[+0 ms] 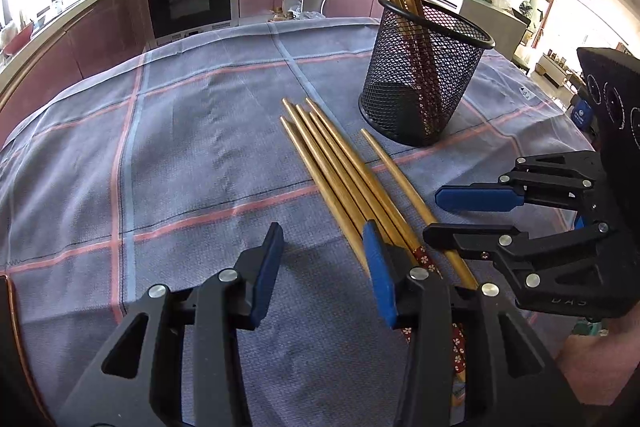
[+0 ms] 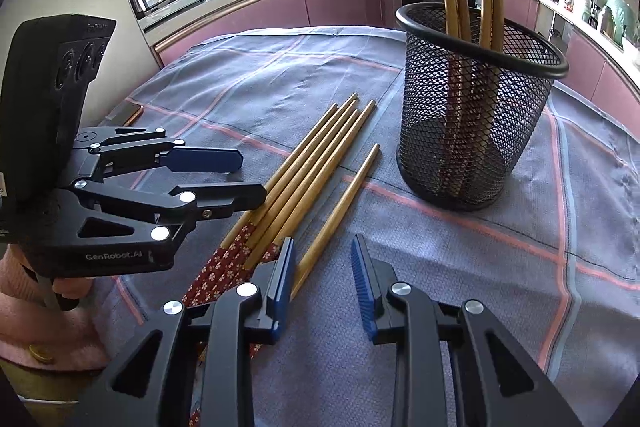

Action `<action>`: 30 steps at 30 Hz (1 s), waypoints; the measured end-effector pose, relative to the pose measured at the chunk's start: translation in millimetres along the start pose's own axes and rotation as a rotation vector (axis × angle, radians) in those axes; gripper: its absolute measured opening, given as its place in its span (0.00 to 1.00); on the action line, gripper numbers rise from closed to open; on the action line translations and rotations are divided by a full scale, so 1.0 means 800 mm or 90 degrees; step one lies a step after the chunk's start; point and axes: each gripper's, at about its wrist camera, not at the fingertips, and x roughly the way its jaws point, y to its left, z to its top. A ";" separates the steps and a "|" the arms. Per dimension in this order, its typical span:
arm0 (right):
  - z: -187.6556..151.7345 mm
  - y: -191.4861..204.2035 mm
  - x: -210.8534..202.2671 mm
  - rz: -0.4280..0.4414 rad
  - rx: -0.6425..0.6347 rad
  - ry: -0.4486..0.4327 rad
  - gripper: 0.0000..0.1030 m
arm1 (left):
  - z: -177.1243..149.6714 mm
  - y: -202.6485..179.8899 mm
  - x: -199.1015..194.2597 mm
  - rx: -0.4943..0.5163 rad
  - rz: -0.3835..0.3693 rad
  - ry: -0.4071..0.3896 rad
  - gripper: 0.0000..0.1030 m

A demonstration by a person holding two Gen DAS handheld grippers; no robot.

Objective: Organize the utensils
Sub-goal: 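Open both grippers and return them to the remaining chopsticks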

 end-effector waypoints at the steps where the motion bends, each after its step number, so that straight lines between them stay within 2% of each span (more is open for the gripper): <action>1: 0.002 0.000 0.002 -0.002 0.000 -0.001 0.21 | 0.000 0.000 0.000 0.001 0.001 0.000 0.40; 3: 0.005 -0.001 0.006 -0.004 0.003 -0.001 0.17 | 0.001 0.000 0.001 0.003 -0.005 0.001 0.37; 5: 0.008 -0.002 0.009 -0.008 0.006 -0.003 0.14 | 0.002 0.000 0.002 0.004 -0.012 0.002 0.30; 11: 0.014 -0.002 0.014 -0.015 0.008 -0.005 0.13 | 0.006 0.009 0.008 -0.006 0.008 0.015 0.21; 15: 0.013 -0.003 0.014 -0.014 0.014 -0.005 0.13 | 0.010 0.016 0.005 -0.023 0.001 0.006 0.22; 18: 0.012 -0.004 0.012 -0.012 0.015 -0.004 0.13 | 0.012 0.018 0.003 -0.033 -0.012 0.000 0.28; 30: 0.015 -0.003 0.014 -0.018 0.011 -0.003 0.12 | 0.017 0.005 0.015 -0.006 0.001 0.013 0.31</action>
